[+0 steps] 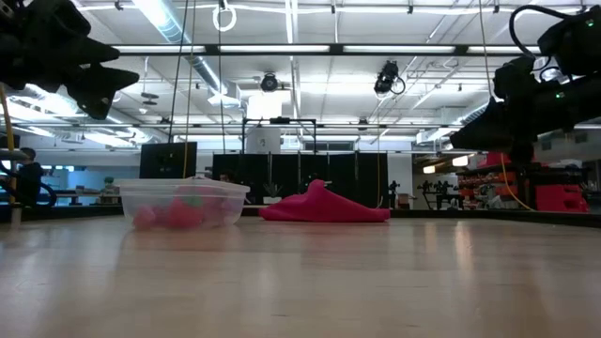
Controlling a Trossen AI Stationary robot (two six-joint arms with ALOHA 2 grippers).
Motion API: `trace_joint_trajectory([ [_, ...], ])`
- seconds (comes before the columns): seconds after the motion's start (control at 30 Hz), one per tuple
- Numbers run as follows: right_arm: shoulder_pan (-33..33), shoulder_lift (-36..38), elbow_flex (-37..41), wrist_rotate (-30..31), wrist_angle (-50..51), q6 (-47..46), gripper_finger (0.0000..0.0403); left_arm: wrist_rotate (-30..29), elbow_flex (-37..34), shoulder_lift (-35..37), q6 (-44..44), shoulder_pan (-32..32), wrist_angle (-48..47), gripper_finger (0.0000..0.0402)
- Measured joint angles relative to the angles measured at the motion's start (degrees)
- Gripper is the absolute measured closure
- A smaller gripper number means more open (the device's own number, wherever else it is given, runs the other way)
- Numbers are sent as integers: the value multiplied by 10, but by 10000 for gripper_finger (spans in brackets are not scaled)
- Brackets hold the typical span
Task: Pick and placing Produce into tupperware
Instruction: Return to Home Position
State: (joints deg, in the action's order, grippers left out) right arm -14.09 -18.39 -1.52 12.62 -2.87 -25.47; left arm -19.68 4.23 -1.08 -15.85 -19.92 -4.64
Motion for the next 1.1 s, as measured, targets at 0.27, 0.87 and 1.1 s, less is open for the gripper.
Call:
trace_joint_trajectory([
  [0.27,0,0,0,0,0,1,318,0,-24,-1,48,0,49,200],
  [0.87,0,0,-1,0,1,1,318,73,-36,-36,92,-2,75,202],
  [1.1,0,0,-1,0,1,1,318,71,-37,-38,87,-2,79,211],
])
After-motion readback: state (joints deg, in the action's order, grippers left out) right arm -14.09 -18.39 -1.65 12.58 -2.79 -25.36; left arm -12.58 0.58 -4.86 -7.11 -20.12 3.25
